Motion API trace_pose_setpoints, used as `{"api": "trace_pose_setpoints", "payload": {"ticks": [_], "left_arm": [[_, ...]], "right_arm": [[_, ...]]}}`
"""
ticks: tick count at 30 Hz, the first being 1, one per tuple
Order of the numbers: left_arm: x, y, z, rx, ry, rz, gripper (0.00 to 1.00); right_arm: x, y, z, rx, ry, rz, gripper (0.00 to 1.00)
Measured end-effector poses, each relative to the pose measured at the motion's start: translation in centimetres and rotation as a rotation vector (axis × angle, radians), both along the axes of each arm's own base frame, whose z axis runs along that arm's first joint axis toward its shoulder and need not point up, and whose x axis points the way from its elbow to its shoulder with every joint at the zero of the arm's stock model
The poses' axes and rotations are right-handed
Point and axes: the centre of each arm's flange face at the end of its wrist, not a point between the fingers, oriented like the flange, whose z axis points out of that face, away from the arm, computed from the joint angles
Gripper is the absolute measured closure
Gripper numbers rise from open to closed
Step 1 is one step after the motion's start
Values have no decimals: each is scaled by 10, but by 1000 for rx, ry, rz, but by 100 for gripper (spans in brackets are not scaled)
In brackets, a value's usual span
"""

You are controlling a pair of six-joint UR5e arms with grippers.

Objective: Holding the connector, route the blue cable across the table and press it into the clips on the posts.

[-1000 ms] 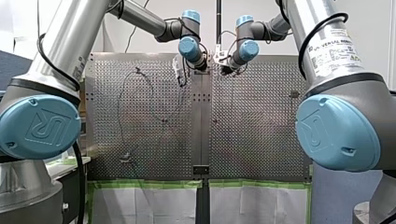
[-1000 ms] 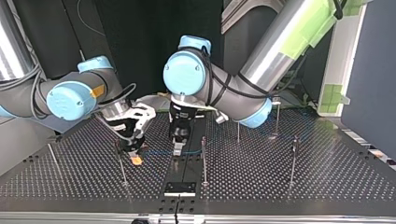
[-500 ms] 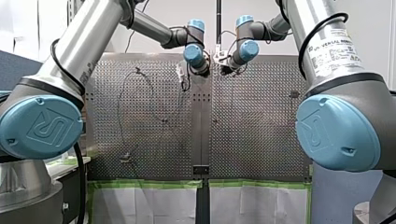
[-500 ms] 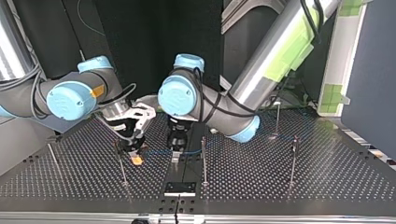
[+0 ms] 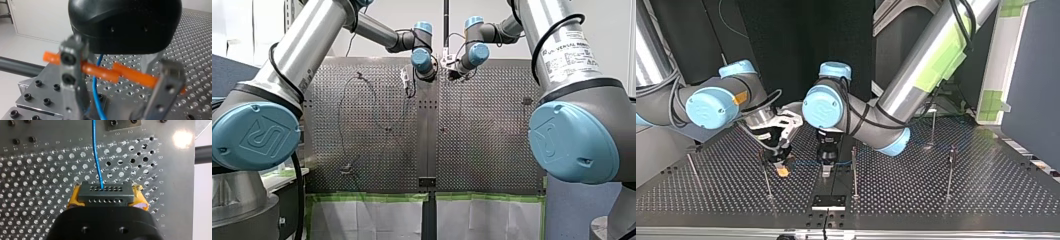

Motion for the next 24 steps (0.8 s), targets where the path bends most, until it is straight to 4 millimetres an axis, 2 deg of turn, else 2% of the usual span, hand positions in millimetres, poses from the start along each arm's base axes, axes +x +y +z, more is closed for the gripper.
{"api": "trace_pose_setpoints", "payload": {"ticks": [3,4,5,12,18,24], "left_arm": [[-2,0,0,9,4,7,46],[-2,0,0,11,5,8,58],[-2,0,0,12,5,8,100],[-9,1,-16,38,35,34,100],[-15,2,-30,41,37,54,100],[-26,0,-36,20,23,51,100]], "right_arm": [[0,0,0,0,0,1,100],[0,0,0,1,0,1,100],[0,0,0,1,0,1,100],[1,2,-3,11,-1,3,100],[0,5,-15,33,10,3,100],[-3,9,-33,64,30,2,100]]}}
